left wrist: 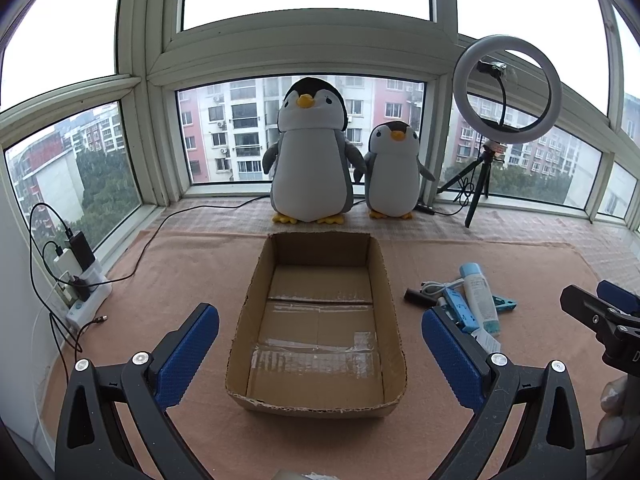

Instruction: Organize rigid objects

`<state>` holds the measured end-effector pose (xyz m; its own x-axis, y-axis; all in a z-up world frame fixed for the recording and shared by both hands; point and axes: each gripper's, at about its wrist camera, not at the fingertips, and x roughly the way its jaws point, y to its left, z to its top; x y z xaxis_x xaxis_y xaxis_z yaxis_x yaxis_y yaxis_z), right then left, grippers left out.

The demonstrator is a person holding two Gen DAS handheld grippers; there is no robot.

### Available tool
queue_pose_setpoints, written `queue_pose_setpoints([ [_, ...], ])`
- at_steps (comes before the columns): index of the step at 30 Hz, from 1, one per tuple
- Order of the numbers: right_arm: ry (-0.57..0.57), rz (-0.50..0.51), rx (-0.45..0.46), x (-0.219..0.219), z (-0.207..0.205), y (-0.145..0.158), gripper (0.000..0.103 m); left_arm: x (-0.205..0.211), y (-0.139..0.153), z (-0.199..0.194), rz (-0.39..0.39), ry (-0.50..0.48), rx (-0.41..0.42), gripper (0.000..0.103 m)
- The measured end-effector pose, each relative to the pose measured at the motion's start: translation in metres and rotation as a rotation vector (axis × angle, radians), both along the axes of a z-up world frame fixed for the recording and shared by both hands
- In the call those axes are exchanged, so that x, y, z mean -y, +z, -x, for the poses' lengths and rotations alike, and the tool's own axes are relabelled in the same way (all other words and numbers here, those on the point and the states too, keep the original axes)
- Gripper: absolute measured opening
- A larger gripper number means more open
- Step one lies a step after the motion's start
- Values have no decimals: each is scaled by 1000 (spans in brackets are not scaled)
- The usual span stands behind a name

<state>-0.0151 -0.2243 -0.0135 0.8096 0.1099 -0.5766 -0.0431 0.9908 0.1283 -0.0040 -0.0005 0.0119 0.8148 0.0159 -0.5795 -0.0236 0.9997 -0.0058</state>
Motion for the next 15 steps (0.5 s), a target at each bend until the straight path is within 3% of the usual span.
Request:
queue_pose_setpoints([
  [15,1,-4,-5,0,-1,-3,103,0,0,-1,-3,1,-5,103],
])
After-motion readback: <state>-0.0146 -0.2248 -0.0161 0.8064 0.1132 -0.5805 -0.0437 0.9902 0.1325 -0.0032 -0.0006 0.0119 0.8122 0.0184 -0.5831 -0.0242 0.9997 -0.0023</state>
